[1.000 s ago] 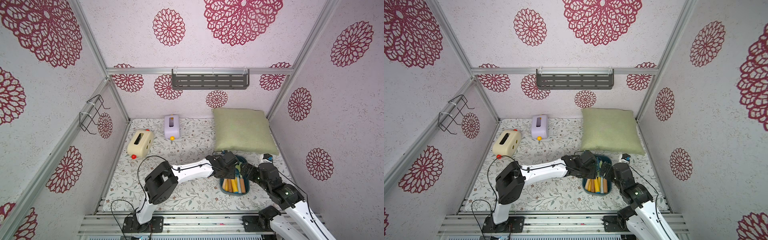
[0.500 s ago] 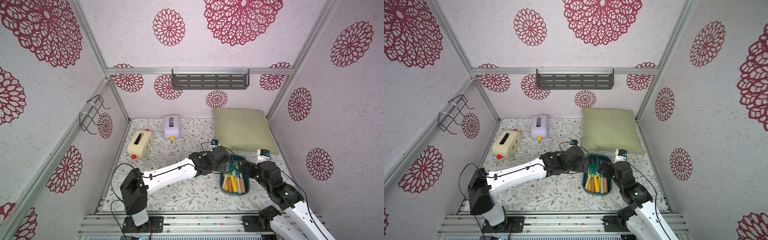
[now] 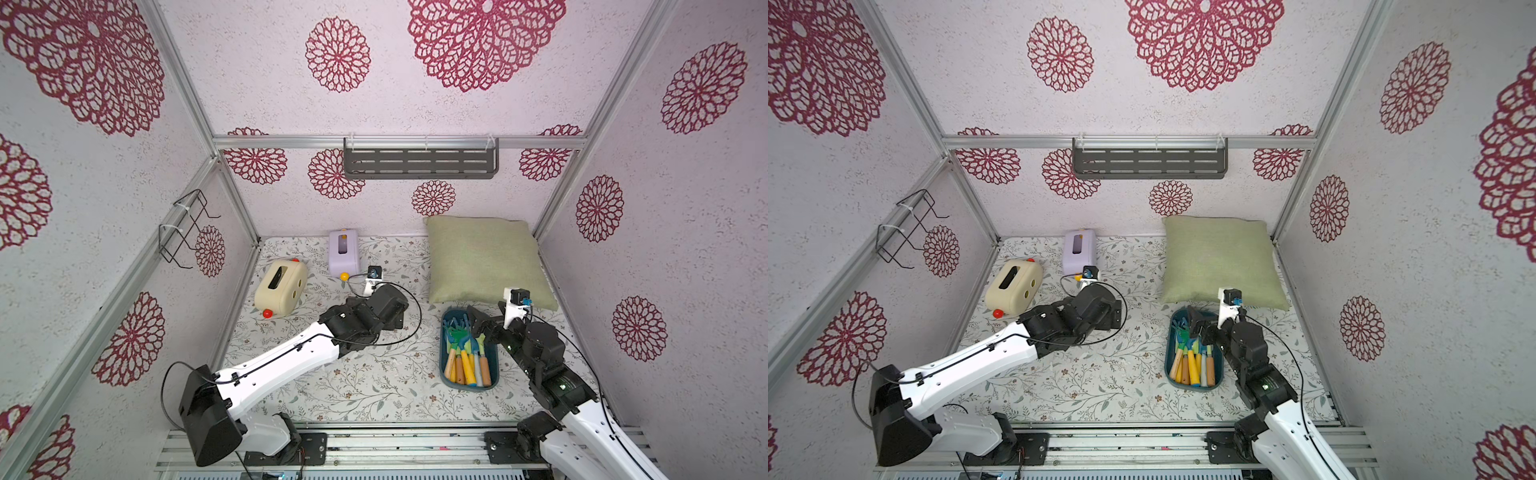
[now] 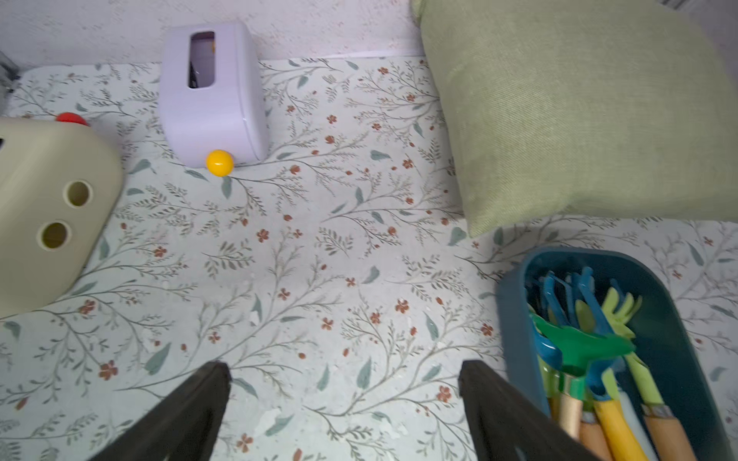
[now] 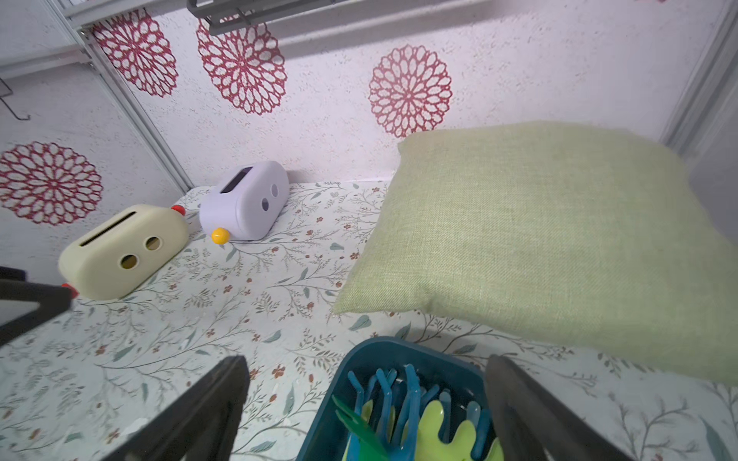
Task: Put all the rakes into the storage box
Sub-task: Reset both arms
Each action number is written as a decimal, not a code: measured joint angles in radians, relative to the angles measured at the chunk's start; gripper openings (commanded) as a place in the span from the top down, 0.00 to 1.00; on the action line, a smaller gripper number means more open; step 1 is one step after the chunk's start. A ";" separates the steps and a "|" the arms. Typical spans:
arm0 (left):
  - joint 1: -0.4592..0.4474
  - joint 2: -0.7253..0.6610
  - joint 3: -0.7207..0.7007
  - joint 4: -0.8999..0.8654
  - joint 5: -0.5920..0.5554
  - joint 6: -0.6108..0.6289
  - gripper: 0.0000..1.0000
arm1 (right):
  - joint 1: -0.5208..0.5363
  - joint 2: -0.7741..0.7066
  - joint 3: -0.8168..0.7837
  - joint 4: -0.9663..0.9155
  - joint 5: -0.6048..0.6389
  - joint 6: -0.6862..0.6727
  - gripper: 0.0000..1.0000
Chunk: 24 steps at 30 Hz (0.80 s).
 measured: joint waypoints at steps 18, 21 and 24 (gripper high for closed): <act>0.521 -0.451 -0.563 0.444 0.016 0.274 0.03 | -0.492 0.237 -0.266 0.543 -0.073 -0.034 0.01; 0.597 -0.457 -0.615 0.511 0.025 0.321 0.03 | -0.518 0.259 -0.339 0.632 -0.072 -0.024 0.01; 0.687 -0.442 -0.663 0.596 0.051 0.361 0.03 | -0.521 0.304 -0.396 0.744 -0.070 -0.013 0.01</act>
